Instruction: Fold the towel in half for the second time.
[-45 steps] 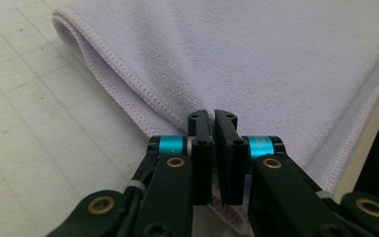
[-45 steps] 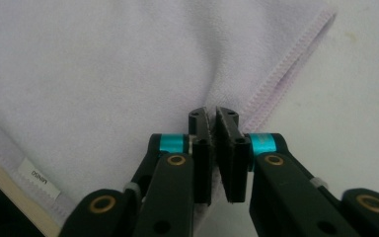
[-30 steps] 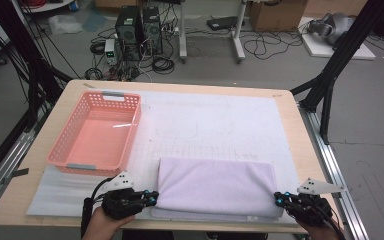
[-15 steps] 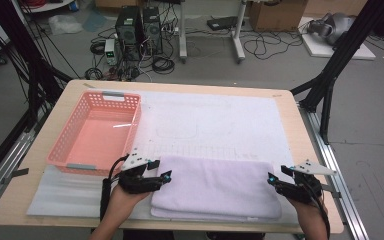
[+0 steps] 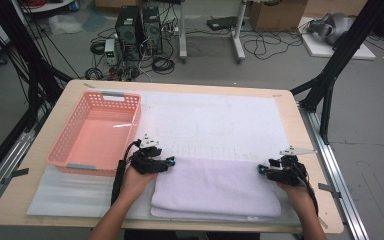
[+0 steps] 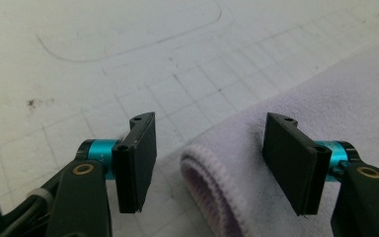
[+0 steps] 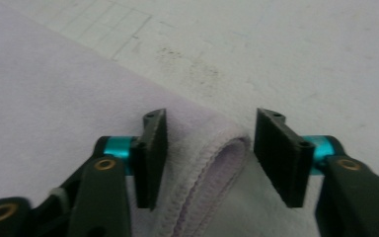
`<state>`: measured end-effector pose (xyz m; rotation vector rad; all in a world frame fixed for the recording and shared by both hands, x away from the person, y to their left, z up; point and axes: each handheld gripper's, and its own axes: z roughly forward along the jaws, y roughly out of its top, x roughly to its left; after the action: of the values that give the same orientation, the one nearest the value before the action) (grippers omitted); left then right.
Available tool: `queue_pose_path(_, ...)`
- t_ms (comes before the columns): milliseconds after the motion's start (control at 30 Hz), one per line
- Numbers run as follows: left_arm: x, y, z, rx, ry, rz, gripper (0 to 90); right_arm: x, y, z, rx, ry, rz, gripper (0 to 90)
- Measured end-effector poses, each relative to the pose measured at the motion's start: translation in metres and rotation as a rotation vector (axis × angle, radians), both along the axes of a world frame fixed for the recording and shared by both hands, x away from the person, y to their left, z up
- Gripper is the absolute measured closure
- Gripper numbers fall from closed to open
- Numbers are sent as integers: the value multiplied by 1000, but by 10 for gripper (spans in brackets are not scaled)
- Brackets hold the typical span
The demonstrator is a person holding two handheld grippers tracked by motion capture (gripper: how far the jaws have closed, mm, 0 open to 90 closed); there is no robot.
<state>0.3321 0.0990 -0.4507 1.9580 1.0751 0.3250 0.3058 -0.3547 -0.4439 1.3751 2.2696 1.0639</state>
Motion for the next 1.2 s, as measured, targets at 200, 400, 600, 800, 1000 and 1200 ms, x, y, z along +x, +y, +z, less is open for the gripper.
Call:
queue_pose_path(200,-1,-3,1,-13,-12,-76,787,0,1,3,16,8,75,805)
queue_pose_path(400,26,-6,19,-42,-84,24,808,22,2,11,-6,-100,35,816)
queue_pose_path(600,56,-7,26,-73,-143,93,806,56,4,15,27,-133,-45,812)
queue_pose_path(800,77,-7,28,-106,-174,150,804,83,12,16,8,-171,-106,811)
queue_pose_path(1000,73,-8,29,-129,-114,161,454,89,16,14,35,-158,-150,536)
queue_pose_path(1200,49,-7,37,-127,-132,85,386,65,13,24,22,-179,-141,443)
